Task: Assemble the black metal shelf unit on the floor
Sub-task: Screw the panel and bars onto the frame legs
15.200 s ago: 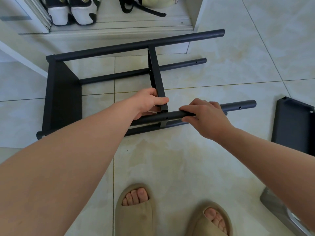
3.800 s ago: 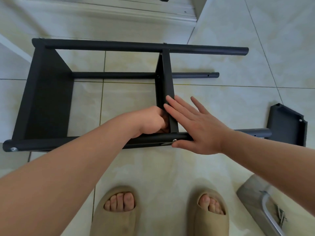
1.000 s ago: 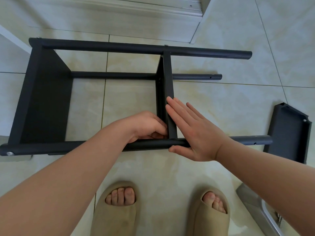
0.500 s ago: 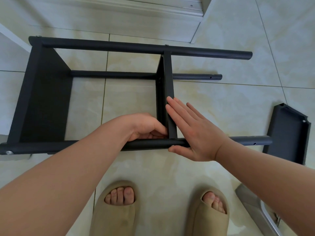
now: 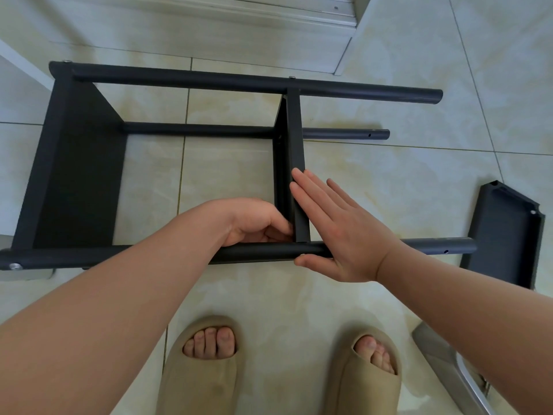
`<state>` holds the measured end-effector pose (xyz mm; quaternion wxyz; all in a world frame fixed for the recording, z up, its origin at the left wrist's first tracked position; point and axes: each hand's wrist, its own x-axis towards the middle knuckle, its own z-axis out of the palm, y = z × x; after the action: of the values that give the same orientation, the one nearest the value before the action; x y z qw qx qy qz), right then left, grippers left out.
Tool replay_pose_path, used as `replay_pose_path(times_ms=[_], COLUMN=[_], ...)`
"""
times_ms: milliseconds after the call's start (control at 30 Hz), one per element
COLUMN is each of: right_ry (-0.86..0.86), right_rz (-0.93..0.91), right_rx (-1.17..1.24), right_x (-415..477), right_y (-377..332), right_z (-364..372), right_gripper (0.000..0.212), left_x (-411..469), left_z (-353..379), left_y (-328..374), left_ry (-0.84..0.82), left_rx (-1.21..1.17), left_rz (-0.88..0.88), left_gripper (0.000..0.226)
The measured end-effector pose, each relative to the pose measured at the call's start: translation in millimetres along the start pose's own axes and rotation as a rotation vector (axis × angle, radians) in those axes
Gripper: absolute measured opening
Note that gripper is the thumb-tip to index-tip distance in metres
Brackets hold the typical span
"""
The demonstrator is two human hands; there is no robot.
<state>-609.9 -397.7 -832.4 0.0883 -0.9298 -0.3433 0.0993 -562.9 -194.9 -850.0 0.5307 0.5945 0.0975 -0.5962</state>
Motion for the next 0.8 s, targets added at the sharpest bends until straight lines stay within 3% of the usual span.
replay_pose_path(times_ms=[167, 300, 567, 733, 800], right_ry=[-0.015, -0.009, -0.006, -0.01, -0.01], right_rz=[0.003, 0.002, 0.004, 0.003, 0.003], right_rx=[-0.01, -0.009, -0.009, -0.016, -0.02], right_x=[0.4, 0.0, 0.3, 0.4, 0.3], right_y=[0.4, 0.5, 0.3, 0.4, 0.2], right_z=[-0.3, 0.2, 0.4, 0.5, 0.4], right_gripper=[0.099, 0.099, 0.099, 0.099, 0.099], left_x=[3.5, 1.9, 3.3, 3.5, 2.4], left_z=[1.3, -2.6, 1.0, -2.7, -3.9], left_y=[0.2, -1.3, -0.1, -1.5, -1.3], left_ry=[0.037, -0.015, 0.022, -0.025, -0.058], left_rx=[0.032, 0.001, 0.066, 0.056, 0.044], left_rz=[0.057, 0.051, 0.07, 0.05, 0.038], left_gripper=[0.014, 0.036, 0.013, 0.041, 0.042])
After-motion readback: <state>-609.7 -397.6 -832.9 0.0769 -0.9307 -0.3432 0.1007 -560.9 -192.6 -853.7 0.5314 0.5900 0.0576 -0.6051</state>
